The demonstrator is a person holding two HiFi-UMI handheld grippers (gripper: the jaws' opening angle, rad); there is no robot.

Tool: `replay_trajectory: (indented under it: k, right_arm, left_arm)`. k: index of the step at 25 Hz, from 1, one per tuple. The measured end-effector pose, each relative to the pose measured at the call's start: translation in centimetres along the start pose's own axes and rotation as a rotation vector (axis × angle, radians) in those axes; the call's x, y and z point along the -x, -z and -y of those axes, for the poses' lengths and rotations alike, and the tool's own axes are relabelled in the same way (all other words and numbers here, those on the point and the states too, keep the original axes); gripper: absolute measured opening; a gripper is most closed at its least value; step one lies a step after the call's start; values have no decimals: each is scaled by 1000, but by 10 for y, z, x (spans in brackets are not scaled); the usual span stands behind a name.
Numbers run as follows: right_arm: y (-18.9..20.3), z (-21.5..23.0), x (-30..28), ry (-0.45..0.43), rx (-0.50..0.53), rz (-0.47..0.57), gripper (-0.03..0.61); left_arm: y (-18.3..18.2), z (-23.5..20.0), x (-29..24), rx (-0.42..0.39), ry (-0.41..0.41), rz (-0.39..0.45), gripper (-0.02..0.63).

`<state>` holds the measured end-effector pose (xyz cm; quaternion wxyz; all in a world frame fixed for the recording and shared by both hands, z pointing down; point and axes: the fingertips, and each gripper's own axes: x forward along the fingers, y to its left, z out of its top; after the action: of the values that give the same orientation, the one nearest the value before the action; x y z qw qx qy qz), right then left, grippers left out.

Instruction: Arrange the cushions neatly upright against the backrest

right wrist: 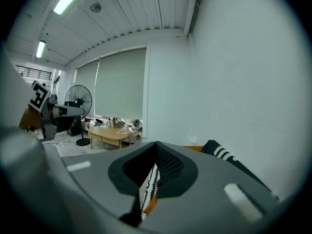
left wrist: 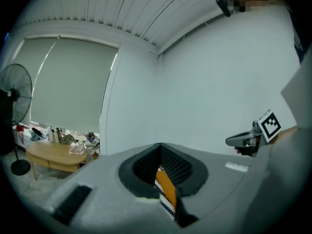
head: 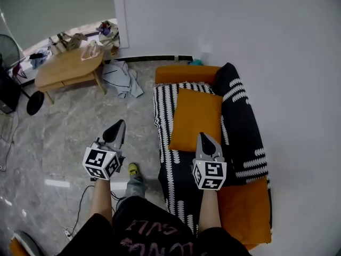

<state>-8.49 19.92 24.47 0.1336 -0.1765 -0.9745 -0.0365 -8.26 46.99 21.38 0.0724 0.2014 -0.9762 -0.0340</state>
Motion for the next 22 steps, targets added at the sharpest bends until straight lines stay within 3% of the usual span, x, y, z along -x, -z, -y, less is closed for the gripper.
replay_trajectory:
  k: [11,22]
  right_arm:
    - [-52,-37,-177,85,-25,-43,9]
    - [-67,-31,-243,155,-47,-46,9]
  left_arm:
    - [-11,-151,-134,51,130,-60,-2]
    - [-15,-190,-197,35,222,-79,-2]
